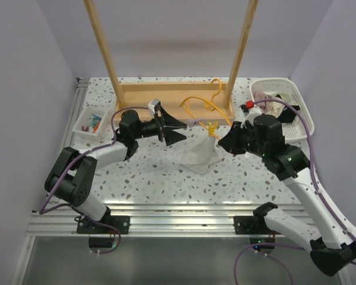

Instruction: Remove the underwear clipped to the hanger

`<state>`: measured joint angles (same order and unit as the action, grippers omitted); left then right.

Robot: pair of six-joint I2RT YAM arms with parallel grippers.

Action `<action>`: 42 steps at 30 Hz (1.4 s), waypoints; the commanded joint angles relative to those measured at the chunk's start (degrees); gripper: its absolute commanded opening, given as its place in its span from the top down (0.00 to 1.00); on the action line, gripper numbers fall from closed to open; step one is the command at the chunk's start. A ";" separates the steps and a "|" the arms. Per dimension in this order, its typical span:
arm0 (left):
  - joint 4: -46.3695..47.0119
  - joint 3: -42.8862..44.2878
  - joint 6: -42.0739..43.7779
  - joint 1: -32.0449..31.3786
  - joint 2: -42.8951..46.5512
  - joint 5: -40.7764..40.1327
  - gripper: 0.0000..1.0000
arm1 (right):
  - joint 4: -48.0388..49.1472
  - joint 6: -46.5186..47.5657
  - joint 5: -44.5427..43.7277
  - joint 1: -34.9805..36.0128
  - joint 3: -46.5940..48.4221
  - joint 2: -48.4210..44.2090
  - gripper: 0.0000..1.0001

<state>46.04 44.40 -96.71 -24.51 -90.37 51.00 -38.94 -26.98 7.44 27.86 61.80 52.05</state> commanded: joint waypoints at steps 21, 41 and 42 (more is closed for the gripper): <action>-14.14 15.36 9.43 -0.18 -10.88 -3.98 0.28 | 1.59 2.02 3.98 0.09 1.74 -1.43 1.00; -8.95 13.52 6.79 -0.10 -8.96 -1.43 1.00 | 1.41 1.58 0.03 0.09 1.92 -0.37 1.00; -9.04 13.34 6.79 -0.10 -8.51 -1.43 1.00 | 1.50 1.49 -0.32 0.09 1.83 -0.37 1.00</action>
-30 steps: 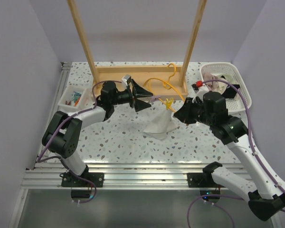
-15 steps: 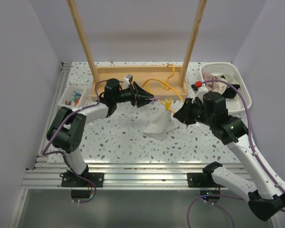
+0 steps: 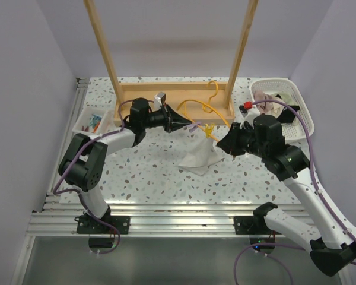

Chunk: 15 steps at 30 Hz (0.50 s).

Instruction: Remove the underwear clipped to the hanger

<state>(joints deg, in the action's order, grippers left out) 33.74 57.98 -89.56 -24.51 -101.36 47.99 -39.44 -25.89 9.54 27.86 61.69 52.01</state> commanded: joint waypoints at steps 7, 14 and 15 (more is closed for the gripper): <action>-1.66 -1.37 2.81 -0.01 4.42 1.50 0.68 | 3.76 -0.56 -1.98 0.09 0.89 -0.42 1.00; -1.13 -1.37 2.81 -0.01 4.42 0.62 0.28 | 4.20 -0.57 -0.93 0.09 0.97 -0.33 1.00; -1.04 -1.20 2.81 -0.01 4.24 0.62 0.27 | 4.28 -0.57 -0.84 0.18 0.97 -0.42 1.00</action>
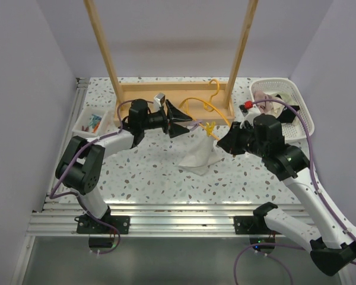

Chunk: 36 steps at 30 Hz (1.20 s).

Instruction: Remove the underwear clipped to the hanger

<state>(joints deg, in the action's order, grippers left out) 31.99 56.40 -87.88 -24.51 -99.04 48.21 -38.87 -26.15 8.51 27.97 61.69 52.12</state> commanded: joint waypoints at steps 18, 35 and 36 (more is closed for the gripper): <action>10.19 2.75 -7.31 -2.29 -1.77 -0.66 0.59 | 9.08 -3.82 3.00 -0.02 -0.52 -0.09 1.00; -11.44 1.41 13.81 -1.33 8.07 1.72 1.00 | -0.06 -3.38 -9.91 -0.02 1.06 1.40 1.00; -25.00 2.65 19.53 -1.33 9.12 0.59 1.00 | -0.15 -3.38 -10.18 -0.02 0.89 1.23 1.00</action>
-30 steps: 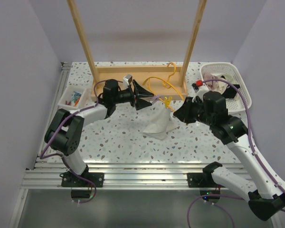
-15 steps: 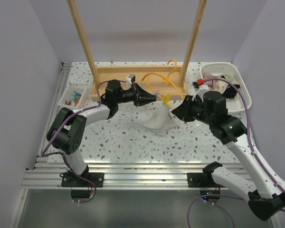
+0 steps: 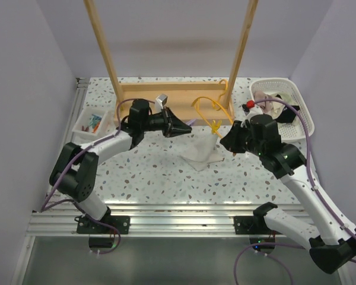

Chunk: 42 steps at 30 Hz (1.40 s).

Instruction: Remove the underwear clipped to the hanger

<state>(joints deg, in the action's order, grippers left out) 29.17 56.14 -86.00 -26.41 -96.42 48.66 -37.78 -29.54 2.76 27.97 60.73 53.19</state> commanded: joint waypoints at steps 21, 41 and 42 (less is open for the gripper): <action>-57.29 1.51 52.78 -0.04 14.94 -35.04 0.20 | 2.62 4.66 8.84 0.07 2.55 0.51 1.00; -32.77 18.65 25.70 -4.42 7.49 -7.09 0.00 | -0.89 8.09 7.96 0.60 5.54 1.92 1.00; -32.86 19.35 25.27 -4.96 6.00 -7.09 0.00 | -1.07 8.44 7.78 0.77 5.63 2.01 1.00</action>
<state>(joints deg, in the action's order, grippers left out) -7.90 71.99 -56.53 -29.52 -87.72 38.61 -39.62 -22.96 11.38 28.25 63.16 55.18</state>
